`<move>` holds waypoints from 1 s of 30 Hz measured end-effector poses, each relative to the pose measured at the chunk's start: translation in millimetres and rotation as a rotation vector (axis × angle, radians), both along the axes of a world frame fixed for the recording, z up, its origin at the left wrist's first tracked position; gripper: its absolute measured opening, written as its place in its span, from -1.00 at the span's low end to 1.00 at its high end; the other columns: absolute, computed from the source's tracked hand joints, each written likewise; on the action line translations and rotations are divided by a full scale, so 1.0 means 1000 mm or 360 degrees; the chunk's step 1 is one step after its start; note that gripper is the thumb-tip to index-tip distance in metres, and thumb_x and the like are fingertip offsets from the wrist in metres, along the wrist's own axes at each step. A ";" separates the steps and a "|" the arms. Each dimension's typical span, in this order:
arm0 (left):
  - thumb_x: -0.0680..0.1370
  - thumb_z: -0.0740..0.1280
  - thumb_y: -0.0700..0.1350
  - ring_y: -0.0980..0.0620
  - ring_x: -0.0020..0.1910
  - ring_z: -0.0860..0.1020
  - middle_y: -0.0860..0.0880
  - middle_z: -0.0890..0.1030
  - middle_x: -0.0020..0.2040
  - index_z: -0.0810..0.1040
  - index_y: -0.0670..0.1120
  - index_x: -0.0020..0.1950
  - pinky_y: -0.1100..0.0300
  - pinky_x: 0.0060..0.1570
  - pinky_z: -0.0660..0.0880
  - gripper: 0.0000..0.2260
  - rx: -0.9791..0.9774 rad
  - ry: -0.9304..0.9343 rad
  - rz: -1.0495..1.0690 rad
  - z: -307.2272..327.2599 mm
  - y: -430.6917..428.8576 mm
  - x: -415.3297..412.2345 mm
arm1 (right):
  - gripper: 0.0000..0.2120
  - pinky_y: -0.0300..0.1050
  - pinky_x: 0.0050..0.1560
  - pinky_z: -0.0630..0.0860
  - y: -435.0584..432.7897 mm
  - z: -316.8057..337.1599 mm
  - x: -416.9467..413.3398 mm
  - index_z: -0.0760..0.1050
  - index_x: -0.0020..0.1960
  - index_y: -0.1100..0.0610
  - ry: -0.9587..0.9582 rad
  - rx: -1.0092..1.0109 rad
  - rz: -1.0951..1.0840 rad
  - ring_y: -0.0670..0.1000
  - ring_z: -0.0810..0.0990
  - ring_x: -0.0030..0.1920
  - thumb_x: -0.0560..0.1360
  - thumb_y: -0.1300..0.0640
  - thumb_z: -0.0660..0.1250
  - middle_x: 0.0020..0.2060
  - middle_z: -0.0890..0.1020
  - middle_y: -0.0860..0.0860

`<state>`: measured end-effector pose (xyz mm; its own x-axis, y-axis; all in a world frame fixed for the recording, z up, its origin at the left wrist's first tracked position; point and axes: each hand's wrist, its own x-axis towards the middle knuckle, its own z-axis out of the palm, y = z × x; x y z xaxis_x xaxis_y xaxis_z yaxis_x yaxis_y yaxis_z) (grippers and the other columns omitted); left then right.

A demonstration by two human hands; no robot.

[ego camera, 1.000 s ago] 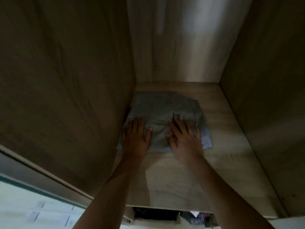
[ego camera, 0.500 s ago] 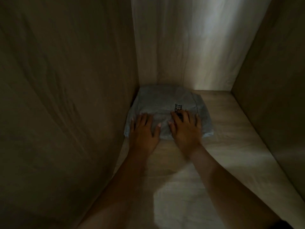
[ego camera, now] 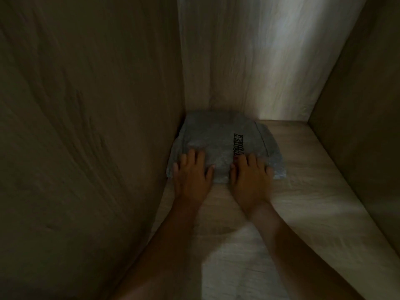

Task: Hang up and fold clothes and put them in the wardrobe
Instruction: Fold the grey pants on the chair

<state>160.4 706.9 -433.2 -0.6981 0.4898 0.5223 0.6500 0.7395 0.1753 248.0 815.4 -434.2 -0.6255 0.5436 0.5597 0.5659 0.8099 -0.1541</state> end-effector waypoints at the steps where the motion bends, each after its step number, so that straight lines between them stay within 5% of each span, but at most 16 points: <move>1: 0.51 0.34 0.06 -0.16 0.08 0.51 -0.17 0.55 0.14 0.54 -0.13 0.15 0.00 -0.02 0.39 -0.67 0.0006 -0.0068 -0.0015 0.000 0.000 0.000 | -0.71 -0.03 -0.14 0.43 0.000 0.001 0.000 0.52 -0.04 0.12 -0.0026 -0.0032 0.0016 0.16 0.56 -0.13 0.47 -0.01 0.11 -0.13 0.59 0.10; 5: 0.46 0.41 -0.04 -0.10 -0.15 0.59 -0.11 0.63 -0.10 0.61 -0.11 -0.04 0.12 -0.20 0.47 -0.83 0.0070 -0.0016 -0.0029 -0.008 0.002 -0.005 | -0.66 -0.01 -0.15 0.47 -0.001 0.003 0.002 0.54 0.02 0.13 -0.0094 -0.0083 0.0017 0.18 0.56 -0.11 0.44 -0.01 0.09 -0.09 0.60 0.13; 7: 0.51 0.25 -0.03 -0.10 -0.15 0.59 -0.10 0.63 -0.07 0.62 -0.12 -0.01 0.13 -0.19 0.49 -0.78 0.0125 -0.0024 -0.0090 -0.013 0.002 -0.007 | -0.62 0.02 -0.12 0.50 -0.001 0.002 0.003 0.54 0.07 0.15 -0.0114 -0.0154 0.0057 0.21 0.57 -0.06 0.43 0.00 0.09 -0.03 0.59 0.16; 9: 0.55 0.11 -0.04 -0.13 0.06 0.58 -0.16 0.60 0.13 0.58 -0.18 0.16 0.04 0.00 0.49 -0.64 0.0200 -0.0208 -0.0209 -0.016 0.002 -0.010 | -0.50 0.08 0.02 0.48 -0.002 -0.001 0.005 0.49 0.22 0.16 -0.0160 -0.0304 0.0122 0.25 0.53 0.10 0.43 -0.03 0.02 0.11 0.55 0.18; 12: 0.63 0.08 -0.08 -0.08 0.44 0.28 -0.15 0.29 0.47 0.28 -0.15 0.47 0.04 0.38 0.22 -0.59 0.0068 -0.0467 -0.0272 -0.019 -0.003 -0.007 | -0.46 0.08 0.35 0.25 -0.005 -0.003 0.012 0.21 0.48 0.12 -0.0312 -0.0465 0.0176 0.17 0.25 0.42 0.54 -0.04 -0.04 0.42 0.31 0.14; 16: 0.64 0.04 -0.03 -0.03 0.52 0.08 -0.11 0.06 0.55 0.07 -0.08 0.54 0.07 0.45 0.07 -0.53 -0.0100 -0.0521 -0.0202 -0.016 -0.013 0.009 | -0.47 0.01 0.50 -0.04 -0.011 -0.005 0.023 -0.03 0.55 0.03 -0.0475 -0.0561 0.0176 0.06 -0.04 0.53 0.62 -0.03 -0.03 0.55 0.01 0.03; 21: 0.65 0.00 0.02 -0.01 0.53 0.02 -0.09 0.02 0.56 0.04 -0.05 0.55 0.03 0.48 -0.05 -0.52 -0.0337 -0.0698 -0.0131 -0.010 -0.029 0.044 | -0.34 0.06 0.47 0.01 -0.036 -0.004 0.058 0.21 0.49 0.07 -0.0478 -0.0598 0.0115 0.08 0.12 0.51 0.48 -0.08 -0.27 0.51 0.20 0.06; 26: 0.64 0.06 -0.10 0.02 0.52 0.05 -0.06 0.07 0.55 0.11 -0.05 0.54 0.19 0.46 0.02 -0.56 -0.0259 -0.0921 -0.0226 0.019 -0.050 0.086 | -0.49 -0.13 0.45 0.16 -0.054 0.031 0.093 0.24 0.48 0.10 -0.0487 -0.1020 0.0156 0.05 0.23 0.46 0.53 0.20 0.16 0.48 0.25 0.06; 30: 0.65 0.07 -0.13 0.02 0.51 0.09 -0.04 0.08 0.55 0.12 -0.02 0.53 0.23 0.41 0.13 -0.57 -0.0103 -0.0999 -0.0228 0.080 -0.064 0.116 | -0.50 -0.14 0.35 0.32 -0.065 0.100 0.122 0.31 0.44 0.15 -0.0293 -0.1157 0.0147 0.07 0.37 0.37 0.50 0.31 0.21 0.39 0.38 0.08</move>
